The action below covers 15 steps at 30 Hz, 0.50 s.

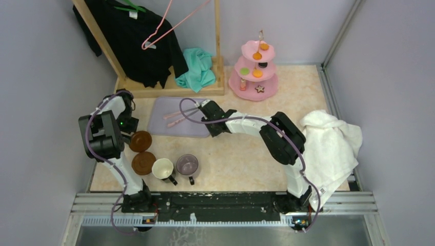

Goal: Serve the afternoon tea
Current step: Move the tray at the center of the board.

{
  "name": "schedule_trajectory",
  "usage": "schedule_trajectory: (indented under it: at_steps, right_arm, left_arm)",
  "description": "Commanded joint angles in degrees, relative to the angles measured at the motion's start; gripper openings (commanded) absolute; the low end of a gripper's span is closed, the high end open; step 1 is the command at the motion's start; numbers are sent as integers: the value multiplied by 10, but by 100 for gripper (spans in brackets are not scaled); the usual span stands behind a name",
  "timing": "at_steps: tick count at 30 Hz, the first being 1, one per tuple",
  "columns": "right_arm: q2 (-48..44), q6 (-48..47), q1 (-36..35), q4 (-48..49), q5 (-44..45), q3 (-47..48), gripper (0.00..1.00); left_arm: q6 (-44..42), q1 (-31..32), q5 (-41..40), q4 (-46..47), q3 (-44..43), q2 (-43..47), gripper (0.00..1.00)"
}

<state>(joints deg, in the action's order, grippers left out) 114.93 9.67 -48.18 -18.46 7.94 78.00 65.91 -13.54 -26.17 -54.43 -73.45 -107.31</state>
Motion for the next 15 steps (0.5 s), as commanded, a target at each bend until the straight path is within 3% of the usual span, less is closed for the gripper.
schedule_trajectory:
  at_steps: [1, 15]
  right_arm:
    - [31, 8, 5, 17, -46, 45, 23]
    - [92, 12, 5, 13, -89, 138, 22]
  left_arm:
    - [-11, -4, 12, -10, -6, -9, 76]
    - [-40, -4, 6, -1, 50, 17, 74]
